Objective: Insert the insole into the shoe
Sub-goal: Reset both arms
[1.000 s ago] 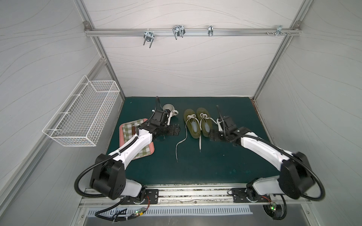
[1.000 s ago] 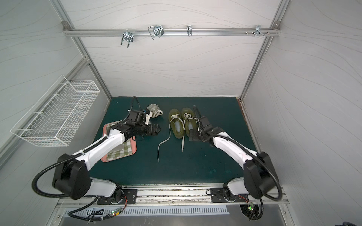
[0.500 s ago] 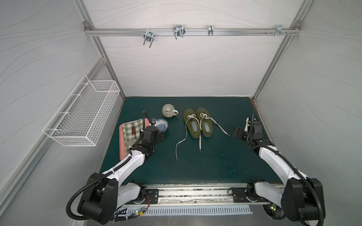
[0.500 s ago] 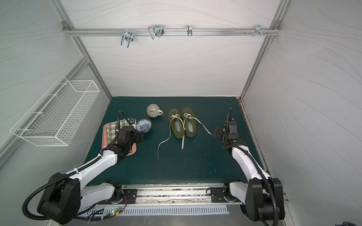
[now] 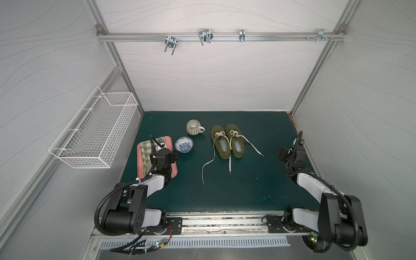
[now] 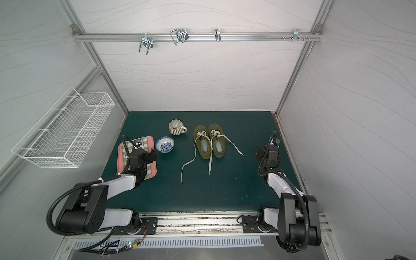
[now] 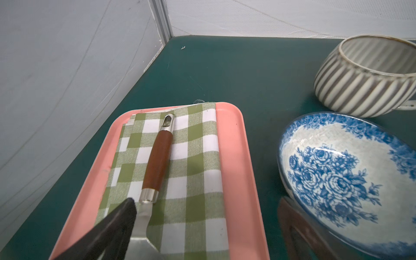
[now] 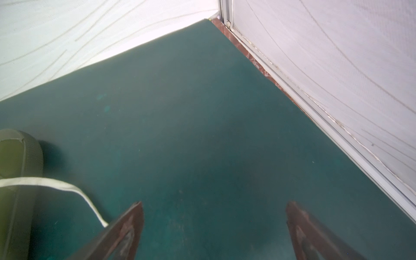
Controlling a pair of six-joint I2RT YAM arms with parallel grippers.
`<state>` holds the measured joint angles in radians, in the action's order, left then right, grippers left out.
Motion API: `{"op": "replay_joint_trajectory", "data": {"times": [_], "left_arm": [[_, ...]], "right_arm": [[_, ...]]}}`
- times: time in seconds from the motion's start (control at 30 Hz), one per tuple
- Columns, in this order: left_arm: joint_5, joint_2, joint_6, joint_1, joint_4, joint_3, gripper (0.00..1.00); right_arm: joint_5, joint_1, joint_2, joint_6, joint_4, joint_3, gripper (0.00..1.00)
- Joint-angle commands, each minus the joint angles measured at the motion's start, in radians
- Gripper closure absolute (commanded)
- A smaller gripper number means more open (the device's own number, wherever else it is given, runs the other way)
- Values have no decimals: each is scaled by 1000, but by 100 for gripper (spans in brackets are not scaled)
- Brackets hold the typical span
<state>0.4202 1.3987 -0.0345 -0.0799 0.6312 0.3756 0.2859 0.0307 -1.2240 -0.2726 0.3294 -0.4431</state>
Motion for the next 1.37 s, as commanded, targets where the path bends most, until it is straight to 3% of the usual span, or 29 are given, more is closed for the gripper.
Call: {"op": "replay_joint_trajectory", "data": {"times": [0.0, 0.13, 0.23, 0.5, 0.6, 0.7, 0.8, 1.33], "left_arm": [[24, 89, -14, 13, 159, 45, 1], [-47, 108, -27, 39, 138, 60, 1], [-74, 160, -2, 42, 320, -1, 1], [-234, 146, 23, 62, 191, 48, 1], [-268, 148, 7, 83, 161, 65, 1], [-269, 146, 8, 83, 162, 62, 1], [-270, 146, 8, 83, 163, 62, 1], [-298, 147, 3, 97, 145, 70, 1]], "right_arm": [[-4, 8, -26, 37, 196, 45, 1], [-64, 18, -61, 41, 347, 109, 1], [-194, 16, -110, 68, 506, 157, 1], [-312, 11, -294, 135, 774, 191, 1], [-275, -40, -372, 188, 841, 174, 1], [-241, -78, -328, 223, 559, 60, 1], [-183, -130, -346, 269, 467, 2, 1], [-175, -129, -354, 268, 494, 7, 1]]}}
